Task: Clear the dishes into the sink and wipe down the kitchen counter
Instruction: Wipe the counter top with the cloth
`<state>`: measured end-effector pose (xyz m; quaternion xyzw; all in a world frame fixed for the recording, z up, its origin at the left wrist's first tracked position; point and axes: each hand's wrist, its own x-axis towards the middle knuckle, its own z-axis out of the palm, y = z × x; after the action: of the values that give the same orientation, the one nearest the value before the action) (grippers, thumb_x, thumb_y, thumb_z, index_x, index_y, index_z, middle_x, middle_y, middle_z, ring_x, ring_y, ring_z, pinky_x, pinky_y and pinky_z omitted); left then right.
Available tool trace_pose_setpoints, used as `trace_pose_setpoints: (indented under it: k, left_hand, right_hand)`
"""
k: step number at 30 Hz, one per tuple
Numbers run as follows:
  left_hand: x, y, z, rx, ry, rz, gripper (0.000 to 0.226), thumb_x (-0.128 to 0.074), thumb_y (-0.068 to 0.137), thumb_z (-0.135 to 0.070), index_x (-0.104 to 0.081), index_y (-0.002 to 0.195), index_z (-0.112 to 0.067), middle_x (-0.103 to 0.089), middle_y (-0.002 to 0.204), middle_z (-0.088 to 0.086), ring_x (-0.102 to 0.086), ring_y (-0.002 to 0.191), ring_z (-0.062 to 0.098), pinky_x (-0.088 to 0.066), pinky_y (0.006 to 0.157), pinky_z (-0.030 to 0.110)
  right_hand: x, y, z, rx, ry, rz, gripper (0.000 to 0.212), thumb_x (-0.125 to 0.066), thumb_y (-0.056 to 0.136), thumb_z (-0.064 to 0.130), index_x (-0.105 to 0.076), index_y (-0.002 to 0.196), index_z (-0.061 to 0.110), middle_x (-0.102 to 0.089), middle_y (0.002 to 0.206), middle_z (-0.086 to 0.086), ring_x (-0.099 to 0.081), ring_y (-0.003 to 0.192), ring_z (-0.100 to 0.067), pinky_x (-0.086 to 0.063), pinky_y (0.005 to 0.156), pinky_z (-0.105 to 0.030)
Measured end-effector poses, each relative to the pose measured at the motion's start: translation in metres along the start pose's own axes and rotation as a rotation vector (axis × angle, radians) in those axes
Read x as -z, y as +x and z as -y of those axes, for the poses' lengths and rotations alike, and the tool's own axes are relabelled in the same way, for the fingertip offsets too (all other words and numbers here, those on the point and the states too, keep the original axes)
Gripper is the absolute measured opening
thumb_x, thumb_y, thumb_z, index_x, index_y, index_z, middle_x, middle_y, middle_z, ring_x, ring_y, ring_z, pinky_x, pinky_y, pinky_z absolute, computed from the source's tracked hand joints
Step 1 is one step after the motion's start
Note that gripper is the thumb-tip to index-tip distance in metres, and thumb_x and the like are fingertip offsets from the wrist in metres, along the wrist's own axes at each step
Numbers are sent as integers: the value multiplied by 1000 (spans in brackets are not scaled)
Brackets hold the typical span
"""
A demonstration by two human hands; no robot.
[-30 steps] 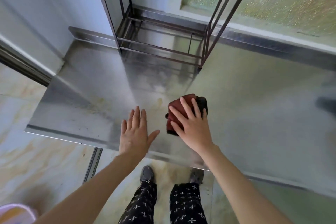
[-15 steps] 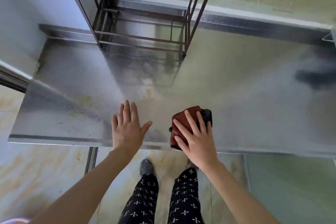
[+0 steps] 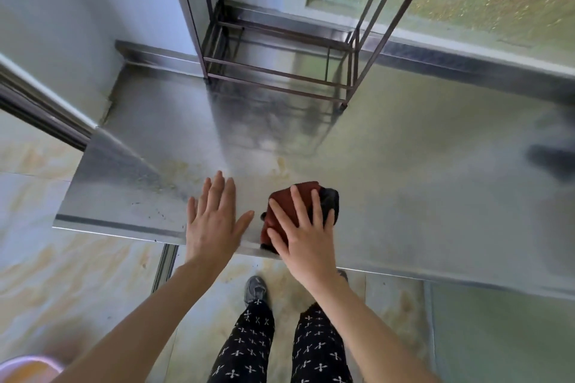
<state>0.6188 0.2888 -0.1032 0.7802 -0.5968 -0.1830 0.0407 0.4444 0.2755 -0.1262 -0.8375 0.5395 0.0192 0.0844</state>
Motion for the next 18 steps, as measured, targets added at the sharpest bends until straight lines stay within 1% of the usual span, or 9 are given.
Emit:
trace_pose_setpoints:
  k: [2,4,7,9,11,14,15,17,18]
  left_hand:
    - [2,8,10,5,23,30,74,-24,90,-60,1,148,-21,19,152,-5,21,138,14,7,112,41]
    - [3,16,16,16,54,52,73,-20,89,-61,7,147,-26,24,151,-4,26,135,15,11,110,43]
    - [4,23,21,30,94,96,73,-19,89,-63,9,146,-29,20,154,-1,29,133,17,14,109,45]
    - [3,23,21,40,83,106,72,-19,89,-63,8,146,-29,17,155,-1,26,135,18,14,110,46]
    - [1,23,20,50,75,108,72,-20,89,-63,7,146,-30,16,155,-1,22,139,20,12,112,47]
    - [0,23,20,59,71,120,71,-19,89,-63,9,146,-31,19,154,-3,23,139,21,6,115,49]
    - [-1,23,20,58,76,121,71,-18,89,-64,11,145,-31,21,153,-4,25,138,20,5,115,50]
    - [-1,24,21,62,78,127,72,-17,88,-65,15,144,-32,25,151,-5,29,135,19,6,115,50]
    - [-1,24,21,65,73,131,72,-17,88,-66,16,143,-32,26,150,-6,29,134,19,7,114,49]
  right_hand:
    - [5,15,-26,-11,-27,36,52,-29,92,58,-32,141,41,-22,156,-2,-20,140,-40,-29,101,-65]
    - [12,34,-49,-160,0,39,53,-28,91,58,-32,142,40,-18,157,-3,-16,141,-41,-25,103,-66]
    - [20,68,-56,-412,110,53,52,-33,95,52,-25,145,39,-4,159,-3,0,142,-40,-14,107,-66]
    - [24,86,-39,-468,129,44,53,-30,96,49,-21,147,37,1,159,-4,6,142,-40,-10,108,-67]
    - [19,94,-12,-350,101,37,52,-28,96,49,-20,147,37,-2,159,-6,3,142,-42,-10,106,-68]
    - [10,89,19,-15,21,21,51,-31,93,52,-33,142,37,-21,156,-6,-16,140,-44,-24,100,-69]
    - [9,89,19,68,-7,25,51,-31,93,53,-35,141,38,-23,155,-4,-18,140,-42,-28,99,-68]
    - [13,95,4,149,-41,53,53,-30,91,58,-32,141,41,-20,156,0,-16,141,-39,-28,101,-66]
    - [16,100,-9,136,-49,62,53,-29,91,59,-29,142,42,-17,157,1,-14,142,-38,-27,102,-65]
